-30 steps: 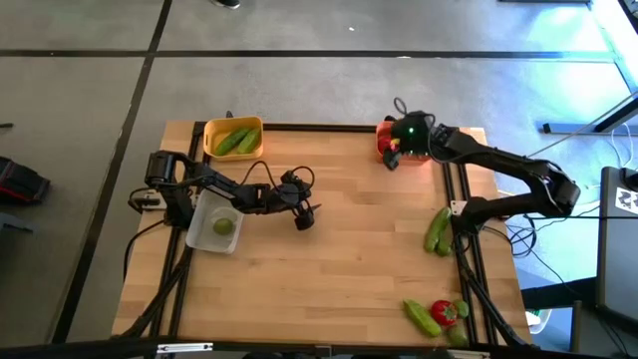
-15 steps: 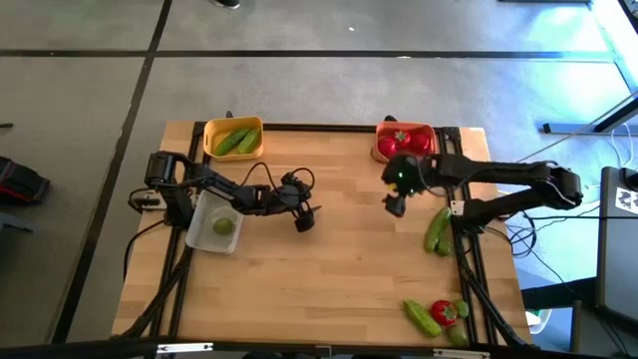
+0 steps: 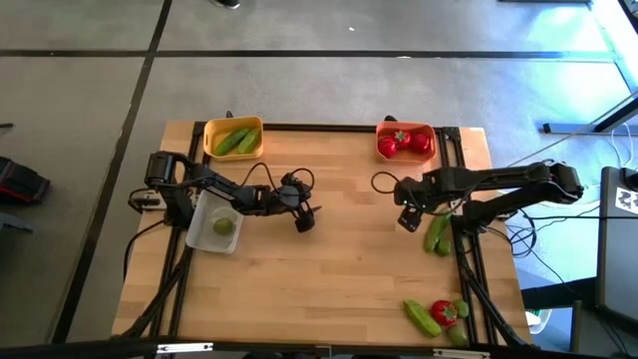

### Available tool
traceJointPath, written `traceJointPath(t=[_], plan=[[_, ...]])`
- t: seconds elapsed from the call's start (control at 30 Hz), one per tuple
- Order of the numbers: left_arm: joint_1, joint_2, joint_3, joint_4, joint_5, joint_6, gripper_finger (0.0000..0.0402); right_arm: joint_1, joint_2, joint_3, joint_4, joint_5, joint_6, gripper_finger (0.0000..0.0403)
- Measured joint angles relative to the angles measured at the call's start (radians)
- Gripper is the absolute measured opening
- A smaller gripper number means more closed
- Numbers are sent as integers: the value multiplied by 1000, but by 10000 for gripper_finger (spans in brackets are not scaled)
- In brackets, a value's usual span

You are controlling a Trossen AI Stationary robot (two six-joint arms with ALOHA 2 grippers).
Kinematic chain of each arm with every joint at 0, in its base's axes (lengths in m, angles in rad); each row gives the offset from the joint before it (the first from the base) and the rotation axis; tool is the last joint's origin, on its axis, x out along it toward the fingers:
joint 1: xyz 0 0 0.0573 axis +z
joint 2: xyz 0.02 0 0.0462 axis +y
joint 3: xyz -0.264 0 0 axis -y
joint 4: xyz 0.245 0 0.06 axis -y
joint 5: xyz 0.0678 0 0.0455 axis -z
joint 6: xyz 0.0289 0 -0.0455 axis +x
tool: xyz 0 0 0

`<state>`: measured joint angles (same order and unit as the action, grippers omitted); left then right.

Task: Sort produce into baskets
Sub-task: Put the top green cucumber into the yellow bin

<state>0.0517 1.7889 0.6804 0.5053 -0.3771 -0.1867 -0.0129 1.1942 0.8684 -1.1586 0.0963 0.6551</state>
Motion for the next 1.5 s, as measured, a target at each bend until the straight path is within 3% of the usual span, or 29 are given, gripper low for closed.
traceJointPath(t=[0.2,0.4,0.6,0.97,1.5], plan=[[-7,0,0,0,0,-1,337,38,0,-38,-94,-30,223,317],[-10,0,0,0,0,1,337,46,0,-96,-97,-115,302,317],[-10,0,0,0,0,2,337,46,1,-119,-69,-134,337,317],[-11,0,0,2,0,3,337,45,22,-119,-71,-259,347,317],[-12,0,0,2,0,9,337,45,213,-122,-93,-368,258,317]])
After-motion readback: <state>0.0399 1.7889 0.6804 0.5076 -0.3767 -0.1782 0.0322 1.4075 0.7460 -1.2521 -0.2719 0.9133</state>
